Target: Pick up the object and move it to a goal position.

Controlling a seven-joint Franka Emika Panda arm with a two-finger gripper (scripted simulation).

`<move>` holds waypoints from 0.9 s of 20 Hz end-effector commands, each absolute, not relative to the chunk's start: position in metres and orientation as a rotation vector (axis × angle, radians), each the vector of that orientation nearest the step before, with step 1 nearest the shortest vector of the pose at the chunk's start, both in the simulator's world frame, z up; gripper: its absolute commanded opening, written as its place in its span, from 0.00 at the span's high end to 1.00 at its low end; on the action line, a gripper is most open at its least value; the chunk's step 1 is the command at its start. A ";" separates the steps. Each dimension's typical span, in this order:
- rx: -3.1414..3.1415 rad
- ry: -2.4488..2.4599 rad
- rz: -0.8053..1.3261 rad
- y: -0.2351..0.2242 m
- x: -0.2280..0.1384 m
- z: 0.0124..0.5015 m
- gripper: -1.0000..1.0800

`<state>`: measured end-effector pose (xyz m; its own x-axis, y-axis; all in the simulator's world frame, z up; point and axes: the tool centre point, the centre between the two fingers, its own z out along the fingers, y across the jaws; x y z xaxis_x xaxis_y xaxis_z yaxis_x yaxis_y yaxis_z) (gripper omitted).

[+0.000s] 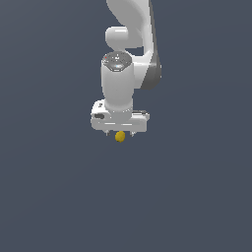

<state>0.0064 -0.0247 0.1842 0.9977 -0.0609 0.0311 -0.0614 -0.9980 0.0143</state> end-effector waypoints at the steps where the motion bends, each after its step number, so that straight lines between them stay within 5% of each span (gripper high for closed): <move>1: 3.124 -0.096 0.048 -0.025 0.006 0.184 0.04; 18: 3.138 -0.057 0.040 -0.028 0.001 0.183 0.04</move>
